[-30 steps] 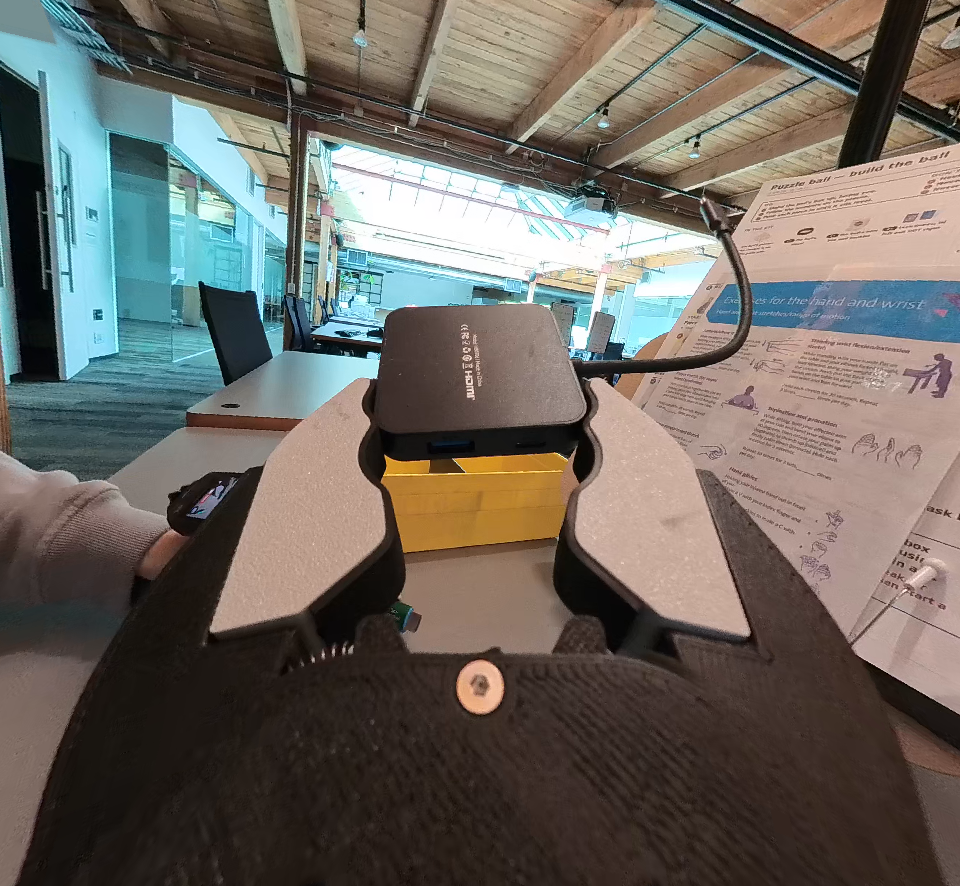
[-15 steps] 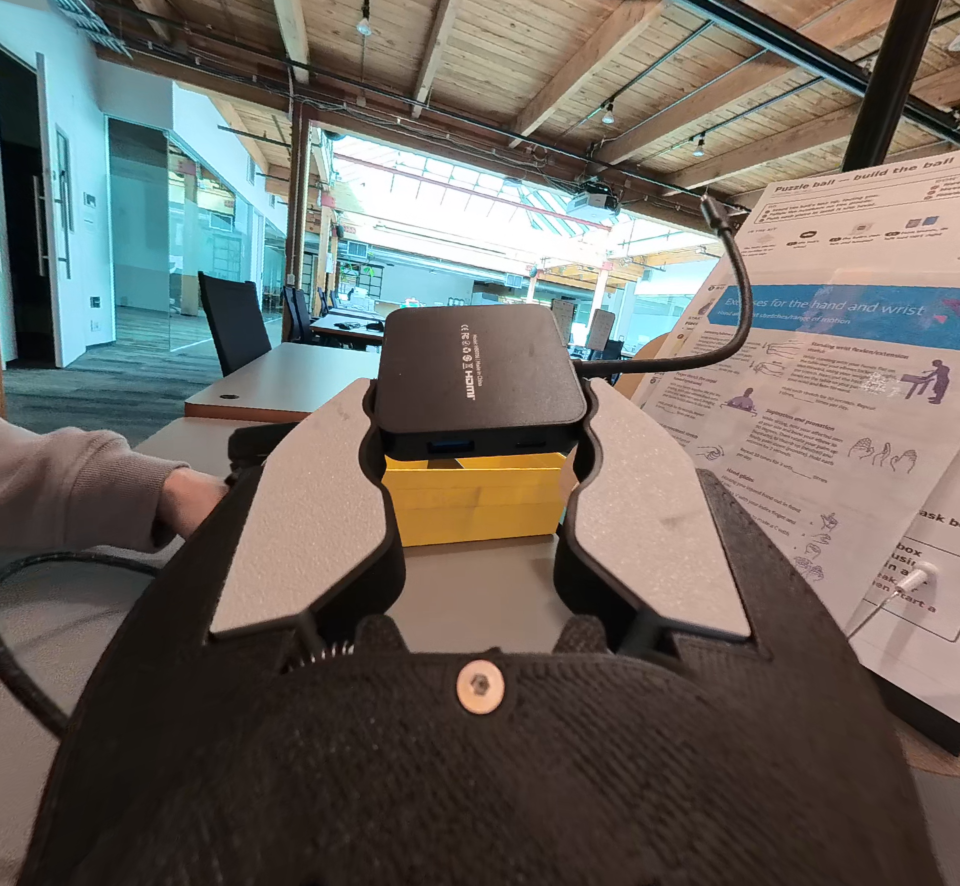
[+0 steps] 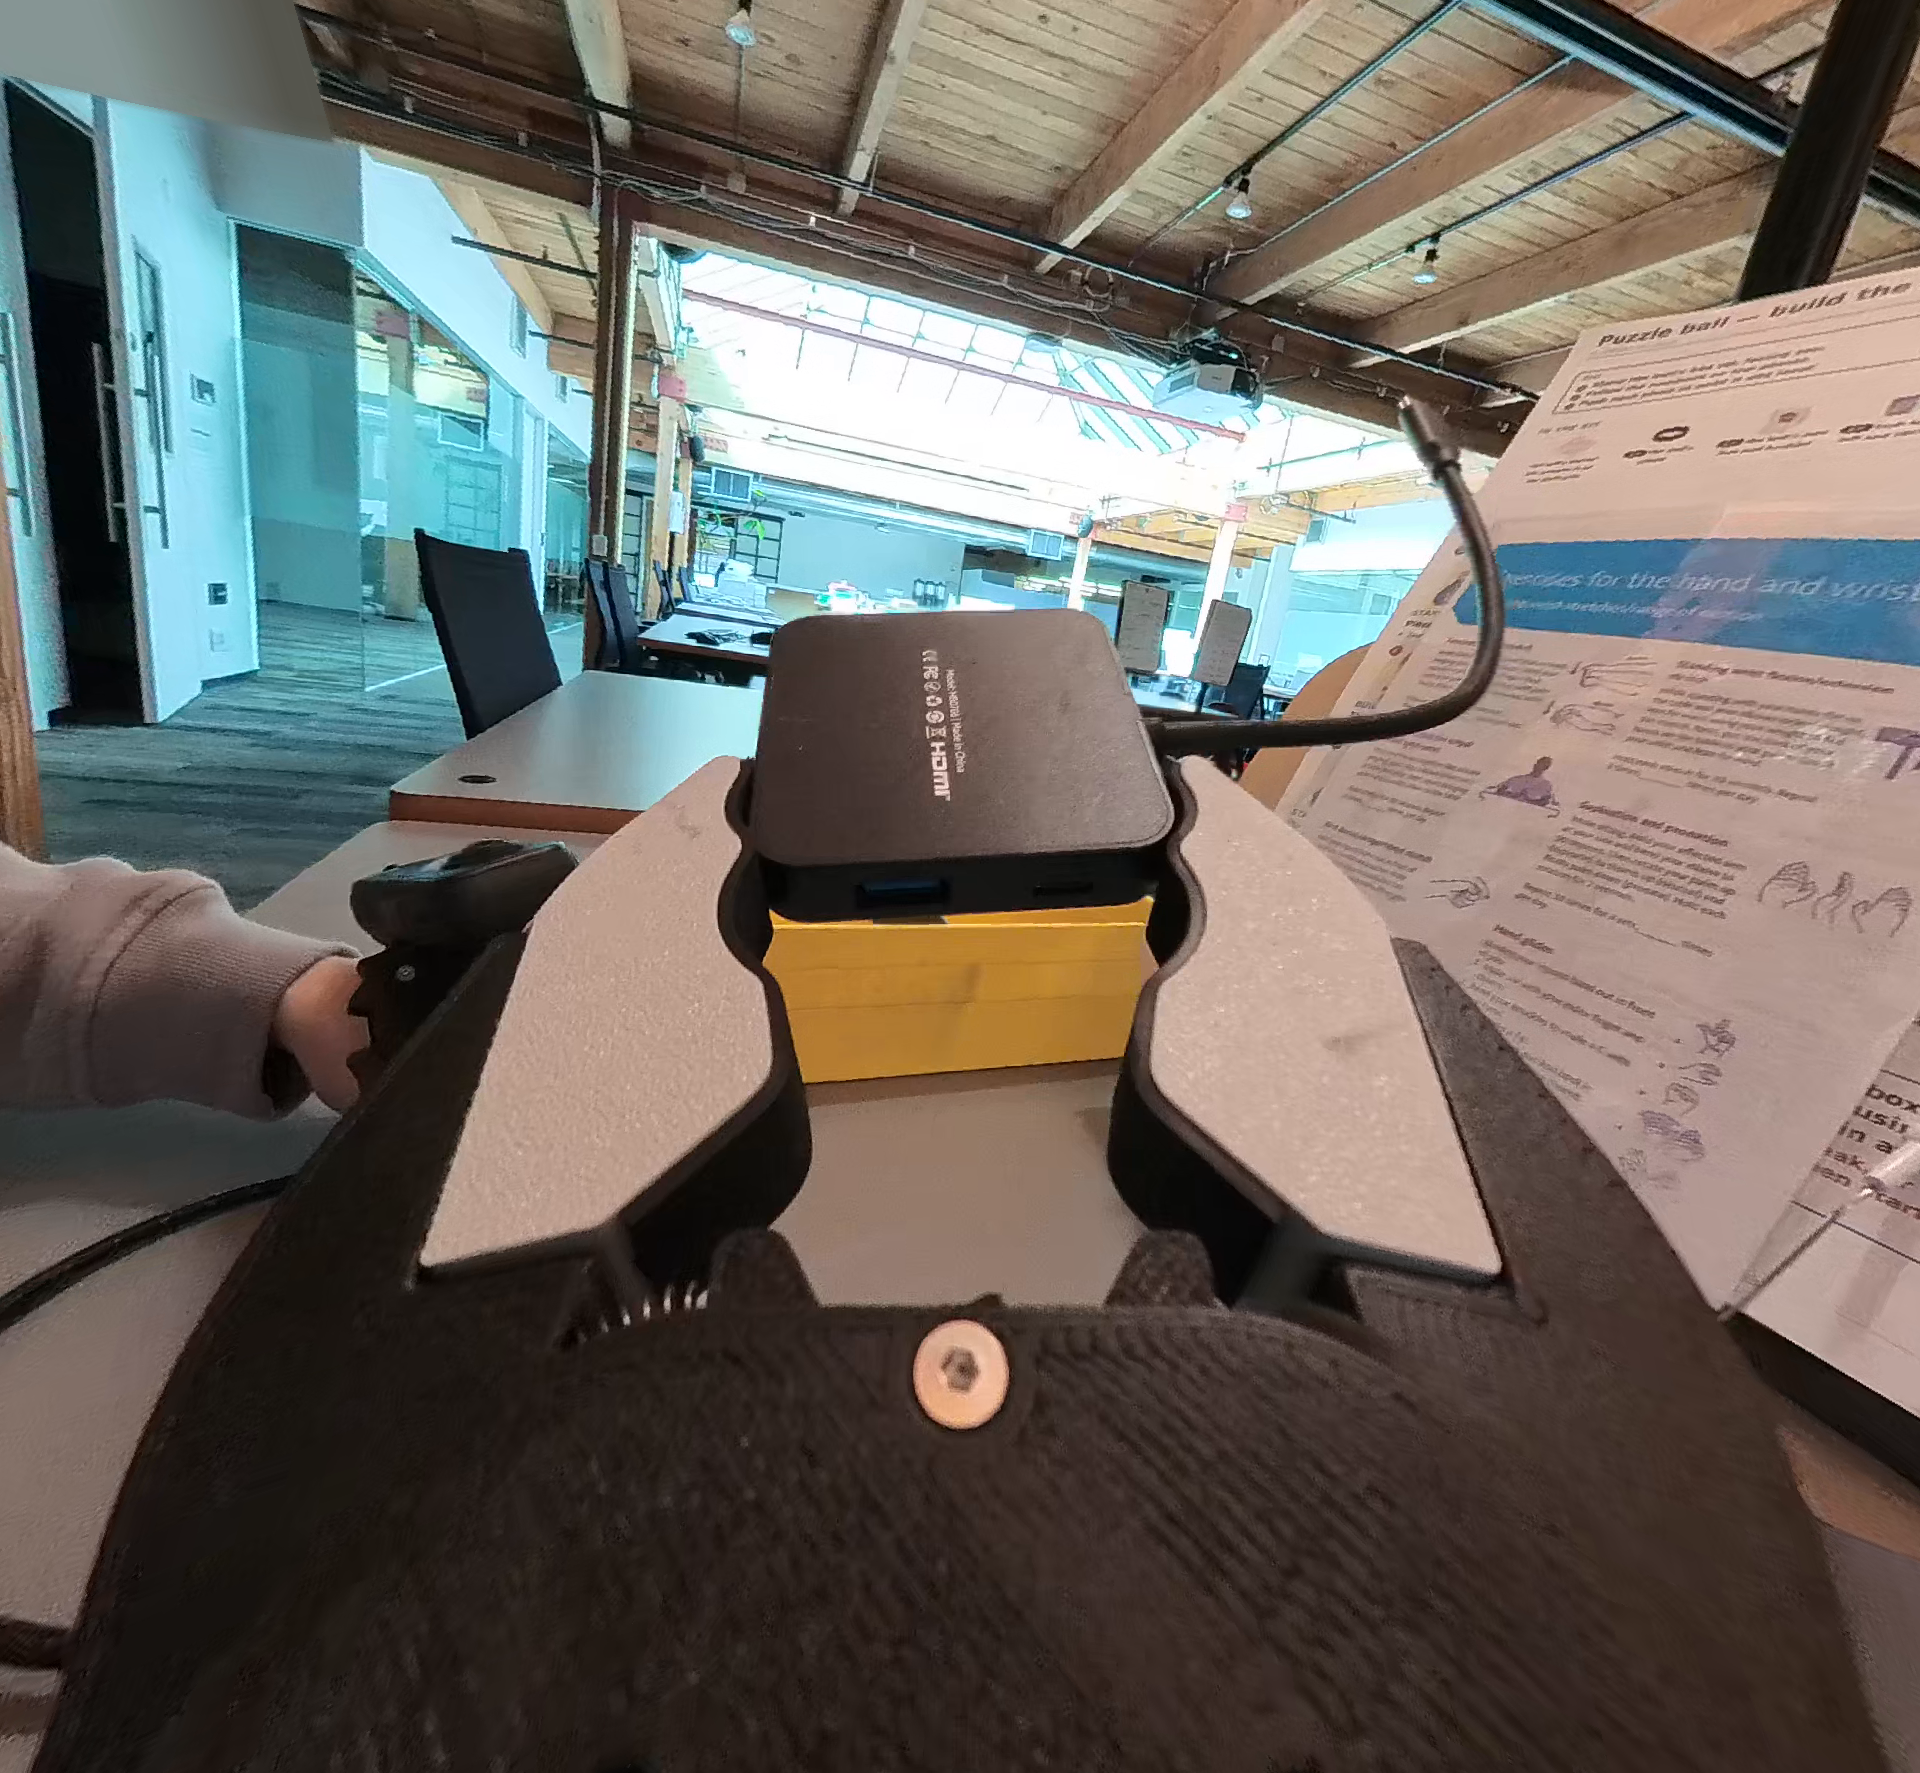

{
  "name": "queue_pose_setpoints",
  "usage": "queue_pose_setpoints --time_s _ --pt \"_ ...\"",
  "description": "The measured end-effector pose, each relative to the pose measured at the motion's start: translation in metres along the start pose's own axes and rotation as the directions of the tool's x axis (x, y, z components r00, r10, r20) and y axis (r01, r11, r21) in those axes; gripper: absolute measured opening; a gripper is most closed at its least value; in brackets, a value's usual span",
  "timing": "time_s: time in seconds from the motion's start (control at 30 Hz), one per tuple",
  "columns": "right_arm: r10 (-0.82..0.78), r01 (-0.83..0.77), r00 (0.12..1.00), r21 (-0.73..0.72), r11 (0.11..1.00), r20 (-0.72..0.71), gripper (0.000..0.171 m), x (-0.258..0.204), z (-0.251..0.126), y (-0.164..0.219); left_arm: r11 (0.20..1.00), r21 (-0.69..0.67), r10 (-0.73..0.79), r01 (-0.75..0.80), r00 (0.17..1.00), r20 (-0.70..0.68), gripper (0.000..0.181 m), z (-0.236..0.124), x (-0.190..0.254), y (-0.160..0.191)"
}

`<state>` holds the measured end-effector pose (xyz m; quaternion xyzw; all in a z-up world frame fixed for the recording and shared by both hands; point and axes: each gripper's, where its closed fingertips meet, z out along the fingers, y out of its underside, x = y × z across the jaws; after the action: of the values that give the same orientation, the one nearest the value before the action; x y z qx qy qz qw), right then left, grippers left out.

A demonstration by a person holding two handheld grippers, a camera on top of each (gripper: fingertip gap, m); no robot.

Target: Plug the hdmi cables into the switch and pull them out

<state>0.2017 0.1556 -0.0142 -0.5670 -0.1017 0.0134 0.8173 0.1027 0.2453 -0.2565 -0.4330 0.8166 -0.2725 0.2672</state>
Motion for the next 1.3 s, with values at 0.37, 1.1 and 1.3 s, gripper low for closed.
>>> queue_pose_setpoints --time_s 0.37,1.1,1.3 --pt "-0.023 0.023 1.0 -0.038 0.999 0.012 0.072 -0.005 0.005 0.006 0.999 0.047 -0.018 0.013 0.995 0.097 0.033 -0.005 -0.01 -0.001" --pt "-0.048 0.052 0.997 -0.064 0.997 0.065 0.072 -0.013 0.004 0.011 0.848 -0.184 -0.522 0.497 0.728 -0.444 0.006 -0.023 0.029 0.005" --pt "-0.061 0.068 0.995 -0.094 0.993 0.073 0.072 -0.014 0.004 0.017 0.89 -0.145 -0.447 0.432 0.769 -0.458 0.006 -0.023 0.037 0.004"
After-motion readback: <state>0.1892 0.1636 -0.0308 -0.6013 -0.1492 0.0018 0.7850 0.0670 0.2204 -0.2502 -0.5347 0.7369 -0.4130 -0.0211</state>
